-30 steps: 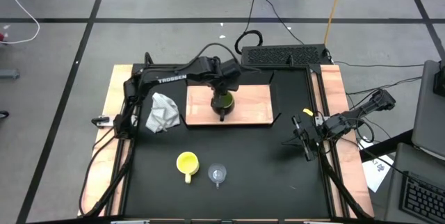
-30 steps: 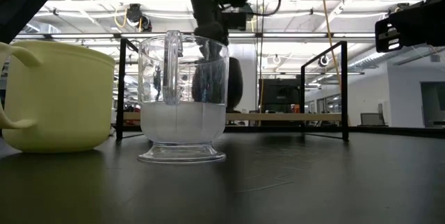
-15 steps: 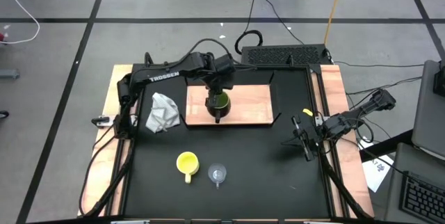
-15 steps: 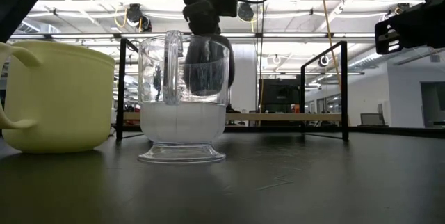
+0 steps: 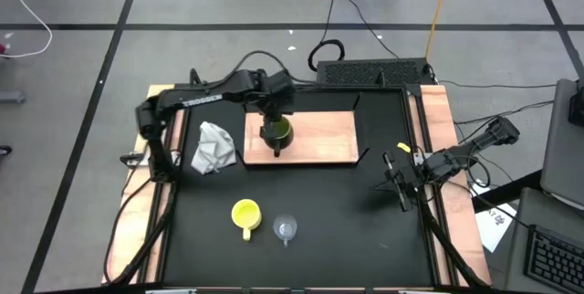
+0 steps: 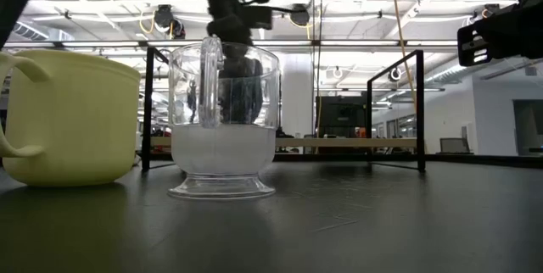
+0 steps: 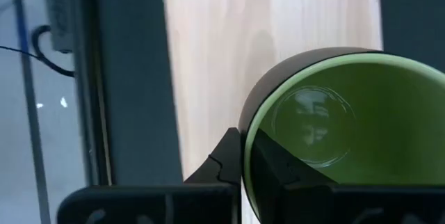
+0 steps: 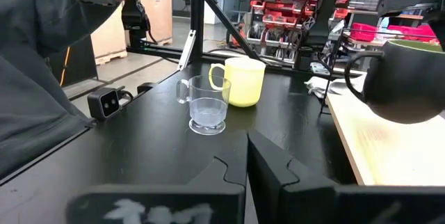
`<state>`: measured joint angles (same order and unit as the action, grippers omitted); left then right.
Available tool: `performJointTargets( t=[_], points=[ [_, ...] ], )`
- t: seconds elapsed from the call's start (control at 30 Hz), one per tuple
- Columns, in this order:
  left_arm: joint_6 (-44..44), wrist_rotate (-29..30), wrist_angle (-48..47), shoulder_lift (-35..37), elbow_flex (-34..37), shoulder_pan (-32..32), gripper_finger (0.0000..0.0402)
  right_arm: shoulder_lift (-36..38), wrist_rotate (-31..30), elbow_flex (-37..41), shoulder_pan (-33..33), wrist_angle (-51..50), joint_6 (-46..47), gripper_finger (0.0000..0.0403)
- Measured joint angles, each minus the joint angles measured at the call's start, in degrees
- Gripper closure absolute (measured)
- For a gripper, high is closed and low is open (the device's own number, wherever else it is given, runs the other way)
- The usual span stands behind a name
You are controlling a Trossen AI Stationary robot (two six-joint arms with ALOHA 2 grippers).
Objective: Stack small to large cups/mugs on shelf
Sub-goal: Put the black mug on the shelf
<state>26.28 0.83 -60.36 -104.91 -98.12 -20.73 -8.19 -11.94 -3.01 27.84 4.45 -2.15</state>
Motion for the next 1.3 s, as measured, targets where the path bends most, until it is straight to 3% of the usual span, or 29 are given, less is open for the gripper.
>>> performJointTargets(
  t=[0.2, 0.37, 1.3],
  points=[
    [-1.7, -0.9, 6.6, 10.8, 12.1, -1.4, 0.0391, -0.1, 0.0, 0.0, 0.0, 0.7, -0.3, 0.0403],
    [-3.6, -2.3, 6.6, 14.5, 14.1, -1.2, 0.0391, -0.1, 0.0, 0.0, 0.0, 1.2, -0.3, 0.0403],
    [-4.1, 3.4, 4.0, 10.3, 14.2, 2.5, 0.0391, -0.2, 0.0, 0.0, 0.0, 1.1, 0.0, 0.0403]
  ],
)
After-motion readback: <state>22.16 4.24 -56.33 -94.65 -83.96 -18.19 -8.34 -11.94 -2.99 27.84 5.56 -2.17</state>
